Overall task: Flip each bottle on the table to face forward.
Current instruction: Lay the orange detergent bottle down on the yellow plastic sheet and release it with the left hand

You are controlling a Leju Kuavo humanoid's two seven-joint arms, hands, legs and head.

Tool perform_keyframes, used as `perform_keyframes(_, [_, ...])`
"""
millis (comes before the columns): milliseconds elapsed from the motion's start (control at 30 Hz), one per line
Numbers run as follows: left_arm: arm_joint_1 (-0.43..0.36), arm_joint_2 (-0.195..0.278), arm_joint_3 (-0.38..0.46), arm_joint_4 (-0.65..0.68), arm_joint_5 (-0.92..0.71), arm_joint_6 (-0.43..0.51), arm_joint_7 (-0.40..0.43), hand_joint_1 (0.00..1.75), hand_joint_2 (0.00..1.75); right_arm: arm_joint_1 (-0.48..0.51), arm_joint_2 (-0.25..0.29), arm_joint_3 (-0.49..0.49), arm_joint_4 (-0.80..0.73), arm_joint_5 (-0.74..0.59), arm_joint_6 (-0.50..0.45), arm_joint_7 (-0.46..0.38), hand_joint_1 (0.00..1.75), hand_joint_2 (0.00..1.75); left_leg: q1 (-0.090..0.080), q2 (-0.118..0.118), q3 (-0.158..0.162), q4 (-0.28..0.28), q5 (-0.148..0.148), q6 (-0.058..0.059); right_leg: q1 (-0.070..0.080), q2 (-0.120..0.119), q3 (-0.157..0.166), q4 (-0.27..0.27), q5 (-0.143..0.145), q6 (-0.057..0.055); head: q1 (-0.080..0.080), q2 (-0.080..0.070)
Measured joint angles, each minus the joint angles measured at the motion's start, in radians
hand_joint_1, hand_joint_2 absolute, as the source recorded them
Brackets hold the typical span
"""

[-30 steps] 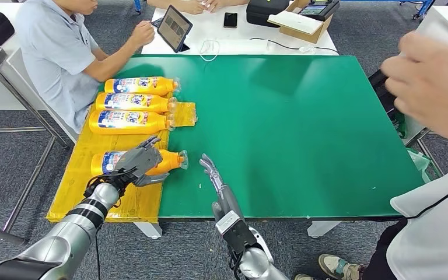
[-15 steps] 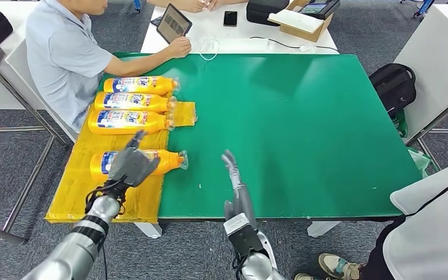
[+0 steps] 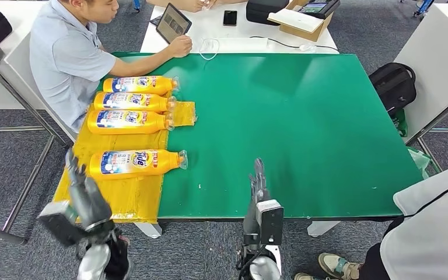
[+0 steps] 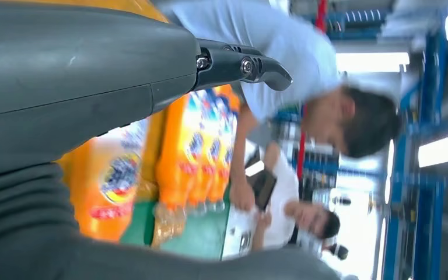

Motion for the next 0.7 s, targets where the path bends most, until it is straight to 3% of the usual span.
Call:
perform_keyframes(100, [0.086,-0.006,-0.013,-0.101,-0.013,0.050,-0.009,0.00,1.75,0.068,-0.023,0.006,-0.080,-0.003,-0.084,0.006,0.00,1.75,0.000,-0.001,-0.001,0.000,-0.001,0.000,0.000,-0.001,-0.001,0.000,0.000,0.000,0.000,0.000])
perform_keyframes(200, [0.132,-0.003,-0.046,-0.138,-0.050,0.066,-0.006,0.00,1.75,0.122,-0.045,-0.010,-0.148,0.081,-0.091,0.040,0.00,1.75,0.000,-0.001,-0.002,0.000,-0.002,0.000,0.000,0.000,-0.001,-0.001,-0.001,0.000,0.000,0.000])
perform_keyframes(500, [0.170,0.015,-0.137,-0.133,0.004,0.062,0.024,0.00,1.75,0.204,-0.059,-0.087,-0.236,0.163,-0.105,0.036,0.00,1.75,0.000,-0.001,0.000,0.000,-0.002,0.000,0.000,0.000,0.000,-0.001,0.000,0.000,0.000,0.000])
perform_keyframes(633, [0.166,0.020,-0.161,-0.111,0.015,0.069,0.030,0.00,0.00,0.219,-0.059,-0.106,-0.258,0.177,-0.123,0.034,0.00,1.75,0.000,-0.001,0.000,0.000,-0.002,0.000,0.000,0.000,0.000,-0.001,0.000,0.000,0.000,0.000])
perform_keyframes(667, [0.163,0.022,-0.168,-0.106,0.020,0.069,0.032,0.00,0.00,0.222,-0.059,-0.109,-0.262,0.183,-0.130,0.032,0.00,1.75,0.000,-0.001,0.000,0.000,-0.002,0.000,0.000,0.000,0.000,-0.001,0.000,0.000,0.000,0.000])
perform_keyframes(700, [0.159,0.024,-0.176,-0.100,0.026,0.069,0.033,0.00,0.44,0.224,-0.058,-0.113,-0.264,0.189,-0.139,0.029,0.00,1.75,0.000,-0.001,0.000,0.000,-0.002,0.000,0.000,0.000,0.000,-0.001,0.000,0.000,0.000,0.000])
